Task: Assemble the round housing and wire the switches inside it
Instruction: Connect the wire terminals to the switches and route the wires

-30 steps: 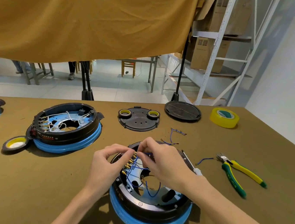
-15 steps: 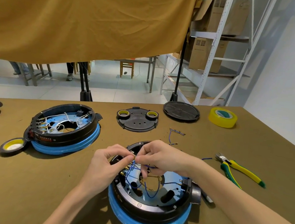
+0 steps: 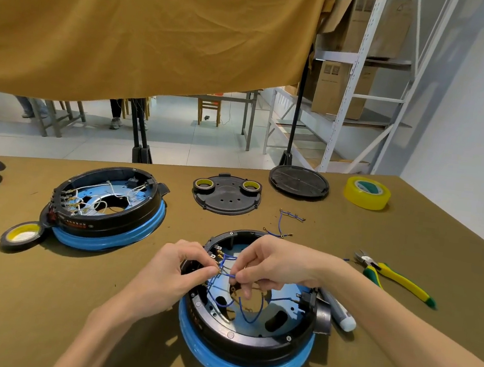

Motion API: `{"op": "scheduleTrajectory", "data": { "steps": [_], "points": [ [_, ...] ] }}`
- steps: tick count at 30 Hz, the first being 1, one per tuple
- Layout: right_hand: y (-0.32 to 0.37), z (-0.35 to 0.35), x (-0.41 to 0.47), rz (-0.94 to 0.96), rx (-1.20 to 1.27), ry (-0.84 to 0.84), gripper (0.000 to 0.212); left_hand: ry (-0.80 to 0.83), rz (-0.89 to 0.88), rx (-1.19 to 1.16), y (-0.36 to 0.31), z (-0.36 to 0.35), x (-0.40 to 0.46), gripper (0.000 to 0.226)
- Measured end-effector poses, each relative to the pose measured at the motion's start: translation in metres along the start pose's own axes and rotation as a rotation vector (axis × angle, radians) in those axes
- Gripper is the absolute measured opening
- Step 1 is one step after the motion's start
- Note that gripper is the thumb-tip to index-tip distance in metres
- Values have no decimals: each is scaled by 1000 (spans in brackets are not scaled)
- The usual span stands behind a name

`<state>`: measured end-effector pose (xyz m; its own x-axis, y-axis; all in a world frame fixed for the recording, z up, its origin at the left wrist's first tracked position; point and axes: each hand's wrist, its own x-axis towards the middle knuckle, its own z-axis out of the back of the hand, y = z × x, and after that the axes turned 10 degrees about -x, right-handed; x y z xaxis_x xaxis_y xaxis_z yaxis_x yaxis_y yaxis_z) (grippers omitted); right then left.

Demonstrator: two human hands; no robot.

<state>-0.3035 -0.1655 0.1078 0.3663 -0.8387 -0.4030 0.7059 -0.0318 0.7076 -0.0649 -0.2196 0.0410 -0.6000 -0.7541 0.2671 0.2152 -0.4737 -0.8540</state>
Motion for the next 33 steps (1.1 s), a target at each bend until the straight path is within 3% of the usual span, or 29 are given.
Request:
{"op": "scheduleTrajectory", "data": {
  "steps": [6, 11, 16, 24, 28, 33],
  "points": [
    [-7, -4, 0, 42, -25, -68, 19, 9, 17, -12, -3, -1, 0, 11],
    [-12, -2, -1, 62, 196, -59, 18, -34, 70, -269, -6, 0, 0, 20],
    [-13, -2, -4, 99, 349, -9, 18, -109, 53, -341, -4, 3, -2, 18],
    [-9, -6, -2, 97, 335, -28, 18, -163, -32, -308, -3, -2, -1, 13],
    [0, -14, 5, 94, 246, -122, 17, -146, -47, -303, 0, -4, -1, 13],
    [9, -27, 20, 20, 138, -205, 13, -202, 48, -329, 19, -3, -3, 16]
  ]
}}
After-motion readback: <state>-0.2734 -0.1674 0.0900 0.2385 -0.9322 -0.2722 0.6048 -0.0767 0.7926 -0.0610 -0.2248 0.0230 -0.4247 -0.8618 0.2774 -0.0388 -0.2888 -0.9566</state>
